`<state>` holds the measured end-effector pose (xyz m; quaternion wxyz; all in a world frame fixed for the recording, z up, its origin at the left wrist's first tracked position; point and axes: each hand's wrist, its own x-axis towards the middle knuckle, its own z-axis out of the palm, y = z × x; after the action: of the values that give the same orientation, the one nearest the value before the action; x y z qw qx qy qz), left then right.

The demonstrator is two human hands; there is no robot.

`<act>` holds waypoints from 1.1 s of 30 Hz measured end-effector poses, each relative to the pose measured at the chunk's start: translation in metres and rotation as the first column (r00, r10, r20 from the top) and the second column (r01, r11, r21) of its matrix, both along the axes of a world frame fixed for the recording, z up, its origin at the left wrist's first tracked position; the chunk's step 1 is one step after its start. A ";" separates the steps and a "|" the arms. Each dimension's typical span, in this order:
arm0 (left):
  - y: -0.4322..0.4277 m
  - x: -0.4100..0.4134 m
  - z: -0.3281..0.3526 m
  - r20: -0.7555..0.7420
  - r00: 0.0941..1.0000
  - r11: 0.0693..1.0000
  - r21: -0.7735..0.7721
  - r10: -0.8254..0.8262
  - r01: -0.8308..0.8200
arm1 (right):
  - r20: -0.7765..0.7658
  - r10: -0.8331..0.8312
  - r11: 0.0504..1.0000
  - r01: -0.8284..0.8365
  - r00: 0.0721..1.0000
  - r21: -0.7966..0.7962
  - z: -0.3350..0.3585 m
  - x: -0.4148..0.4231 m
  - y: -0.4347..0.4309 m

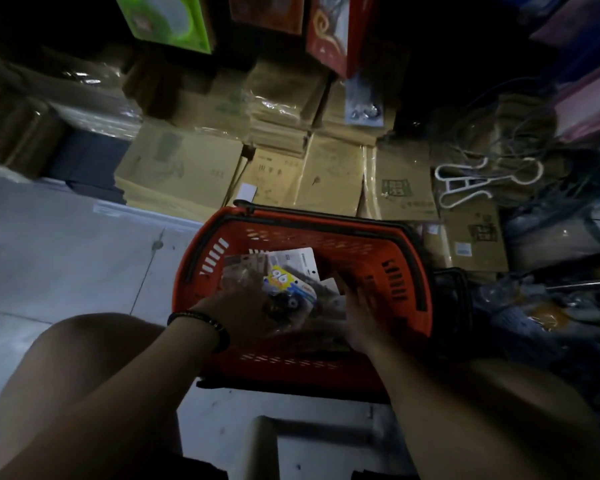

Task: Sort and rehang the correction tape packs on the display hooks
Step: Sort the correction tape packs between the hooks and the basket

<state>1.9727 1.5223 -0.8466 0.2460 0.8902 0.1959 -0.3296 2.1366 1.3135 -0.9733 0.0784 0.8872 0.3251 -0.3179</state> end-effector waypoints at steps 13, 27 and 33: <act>0.005 0.009 -0.003 -0.072 0.997 0.994 -0.103 -0.036 0.028 | -0.191 -0.126 0.985 0.146 0.973 0.090 -0.005 -0.001 -0.004; 0.008 -0.003 0.005 -0.024 0.979 0.965 -0.161 0.205 -0.206 | -0.187 -0.321 0.896 0.362 0.928 0.257 0.062 0.017 0.008; -0.003 -0.005 0.019 0.084 0.677 0.644 -0.413 0.731 -0.644 | -0.155 -0.199 0.787 0.252 0.968 0.563 0.122 0.021 0.007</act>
<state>1.9680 1.5193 -0.8277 0.5294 0.7214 0.4280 -0.1273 2.1580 1.3201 -0.8512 -0.2475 0.8865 0.3011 -0.2494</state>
